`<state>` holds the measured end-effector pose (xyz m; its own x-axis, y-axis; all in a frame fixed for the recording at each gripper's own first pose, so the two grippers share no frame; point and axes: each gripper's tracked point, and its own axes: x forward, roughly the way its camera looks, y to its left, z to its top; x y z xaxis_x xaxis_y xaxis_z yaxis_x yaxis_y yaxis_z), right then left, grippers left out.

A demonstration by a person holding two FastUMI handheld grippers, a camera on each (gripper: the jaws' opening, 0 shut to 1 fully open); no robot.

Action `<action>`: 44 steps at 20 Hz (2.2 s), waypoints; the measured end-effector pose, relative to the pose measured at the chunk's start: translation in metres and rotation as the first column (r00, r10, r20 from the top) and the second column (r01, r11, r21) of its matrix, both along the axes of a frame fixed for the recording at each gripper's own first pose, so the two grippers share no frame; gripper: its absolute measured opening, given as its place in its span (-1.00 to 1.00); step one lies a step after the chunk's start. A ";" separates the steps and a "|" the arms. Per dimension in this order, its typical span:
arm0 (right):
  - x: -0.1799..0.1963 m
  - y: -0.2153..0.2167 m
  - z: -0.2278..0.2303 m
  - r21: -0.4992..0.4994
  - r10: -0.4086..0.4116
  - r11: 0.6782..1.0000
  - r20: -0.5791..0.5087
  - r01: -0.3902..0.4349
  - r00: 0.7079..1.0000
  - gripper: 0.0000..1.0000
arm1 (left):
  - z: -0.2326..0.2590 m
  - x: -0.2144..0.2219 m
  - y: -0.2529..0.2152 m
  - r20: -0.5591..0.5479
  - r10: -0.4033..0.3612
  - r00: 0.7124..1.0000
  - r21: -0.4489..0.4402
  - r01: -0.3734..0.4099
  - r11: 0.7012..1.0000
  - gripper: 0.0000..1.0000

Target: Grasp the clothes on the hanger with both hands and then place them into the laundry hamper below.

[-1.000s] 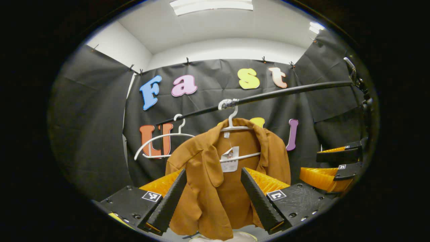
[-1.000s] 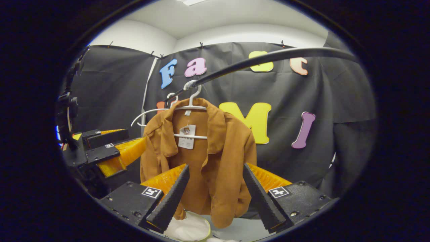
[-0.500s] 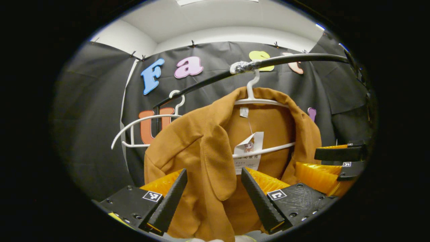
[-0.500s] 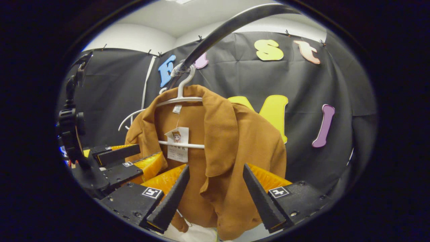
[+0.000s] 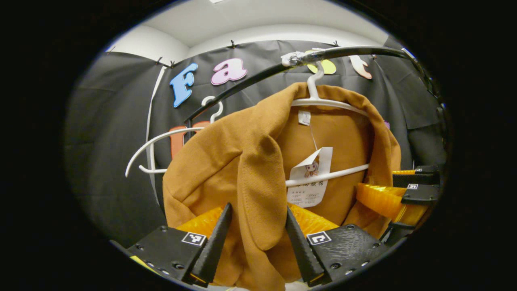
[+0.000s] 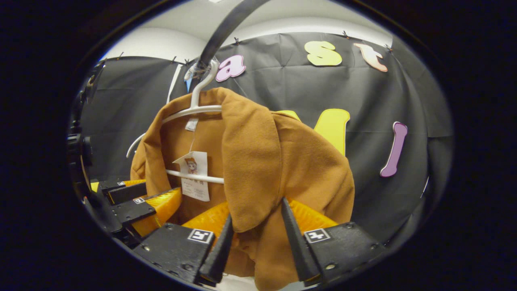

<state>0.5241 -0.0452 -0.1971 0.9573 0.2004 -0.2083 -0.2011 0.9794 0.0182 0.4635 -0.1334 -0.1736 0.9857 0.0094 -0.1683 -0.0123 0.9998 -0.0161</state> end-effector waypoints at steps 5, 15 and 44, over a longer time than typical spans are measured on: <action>0.000 -0.005 -0.006 0.069 0.004 0.998 -0.040 -0.002 0.999 -0.60 | -0.005 -0.002 0.005 -0.037 -0.001 0.999 -0.011 0.000 1.000 -0.45; 0.003 -0.005 -0.010 0.244 0.182 0.958 -0.100 -0.153 0.978 -0.84 | -0.004 -0.007 0.015 -0.048 0.003 0.999 -0.010 -0.003 1.000 -0.91; 0.009 -0.048 0.131 0.888 0.387 0.193 0.321 -0.416 0.865 -0.92 | 0.121 0.005 0.089 0.177 -0.032 0.984 -0.272 0.080 0.959 -0.91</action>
